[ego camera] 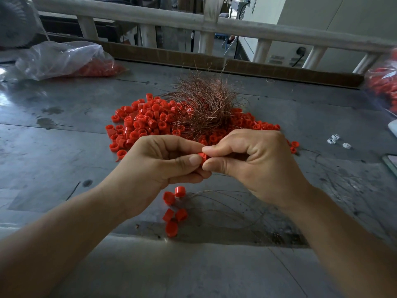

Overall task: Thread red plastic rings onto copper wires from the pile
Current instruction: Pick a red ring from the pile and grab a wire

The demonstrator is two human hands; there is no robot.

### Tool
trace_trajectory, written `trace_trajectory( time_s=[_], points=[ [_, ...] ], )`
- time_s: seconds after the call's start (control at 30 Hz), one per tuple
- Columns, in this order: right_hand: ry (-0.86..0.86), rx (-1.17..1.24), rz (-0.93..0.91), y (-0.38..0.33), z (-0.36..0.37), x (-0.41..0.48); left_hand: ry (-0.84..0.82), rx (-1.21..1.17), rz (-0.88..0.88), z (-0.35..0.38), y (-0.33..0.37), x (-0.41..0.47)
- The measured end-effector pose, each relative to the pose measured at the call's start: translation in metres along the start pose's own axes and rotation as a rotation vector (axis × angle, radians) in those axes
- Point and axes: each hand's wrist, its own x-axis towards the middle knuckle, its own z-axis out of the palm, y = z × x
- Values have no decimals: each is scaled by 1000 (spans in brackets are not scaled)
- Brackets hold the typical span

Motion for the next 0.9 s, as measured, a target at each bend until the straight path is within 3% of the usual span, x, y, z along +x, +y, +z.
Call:
trace_trajectory(
  time_s=[0.13,0.3,0.4,0.67,0.9],
  points=[
    [-45,121,77,-1,-1,0,-37,-40,-10,-1,1,-2],
    [-231,2,37,-3,-4,2,-60,-80,-38,-3,1,-2],
    [-221,-71,9,-3,-3,2,-89,-116,-4,0,3,-3],
    [-173,-160,-84,-13,-1,-2,-139,68,221,10,3,-11],
    [-204,-144,-34,-9,-2,-2,-129,33,111,7,4,-9]
  ],
)
